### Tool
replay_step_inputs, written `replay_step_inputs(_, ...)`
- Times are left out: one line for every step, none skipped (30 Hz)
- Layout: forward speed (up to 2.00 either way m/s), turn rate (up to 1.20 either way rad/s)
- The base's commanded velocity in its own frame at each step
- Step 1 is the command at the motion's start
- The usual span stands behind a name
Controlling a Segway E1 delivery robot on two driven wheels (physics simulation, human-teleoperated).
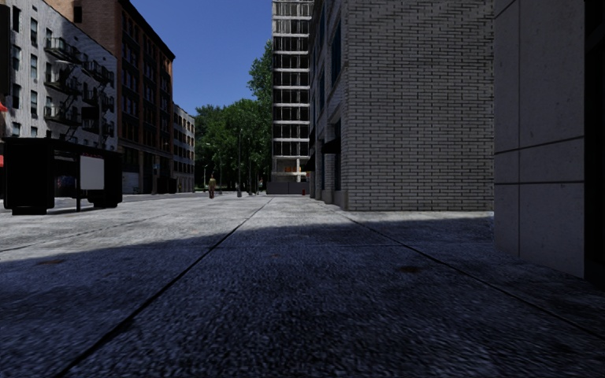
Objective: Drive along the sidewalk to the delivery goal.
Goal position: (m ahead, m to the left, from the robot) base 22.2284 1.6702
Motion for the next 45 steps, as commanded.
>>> replay_step_inputs(2.0,0.0)
replay_step_inputs(2.0,0.0)
replay_step_inputs(2.0,0.0)
replay_step_inputs(2.0,0.0)
replay_step_inputs(2.0,0.0)
replay_step_inputs(2.0,0.0)
replay_step_inputs(2.0,0.0)
replay_step_inputs(2.0,0.0)
replay_step_inputs(2.0,0.0)
replay_step_inputs(2.0,0.0)
replay_step_inputs(2.0,0.0)
replay_step_inputs(2.0,0.0)
replay_step_inputs(2.0,0.0)
replay_step_inputs(2.0,0.0)
replay_step_inputs(2.0,0.0)
replay_step_inputs(2.0,0.0)
replay_step_inputs(2.0,0.0)
replay_step_inputs(2.0,0.0)
replay_step_inputs(2.0,0.0)
replay_step_inputs(2.0,0.1)
replay_step_inputs(2.0,0.1)
replay_step_inputs(2.0,0.35)
replay_step_inputs(2.0,0.4)
replay_step_inputs(2.0,0.41)
replay_step_inputs(2.0,0.41)
replay_step_inputs(2.0,0.36)
replay_step_inputs(2.0,0.3)
replay_step_inputs(2.0,0.3)
replay_step_inputs(2.0,0.27)
replay_step_inputs(2.0,0.19)
replay_step_inputs(2.0,0.1)
replay_step_inputs(2.0,0.1)
replay_step_inputs(2.0,0.0)
replay_step_inputs(2.0,0.0)
replay_step_inputs(2.0,0.0)
replay_step_inputs(2.0,0.0)
replay_step_inputs(2.0,0.0)
replay_step_inputs(2.0,0.0)
replay_step_inputs(2.0,0.0)
replay_step_inputs(2.0,0.0)
replay_step_inputs(2.0,0.0)
replay_step_inputs(2.0,0.0)
replay_step_inputs(2.0,0.0)
replay_step_inputs(2.0,0.0)
replay_step_inputs(2.0,0.0)
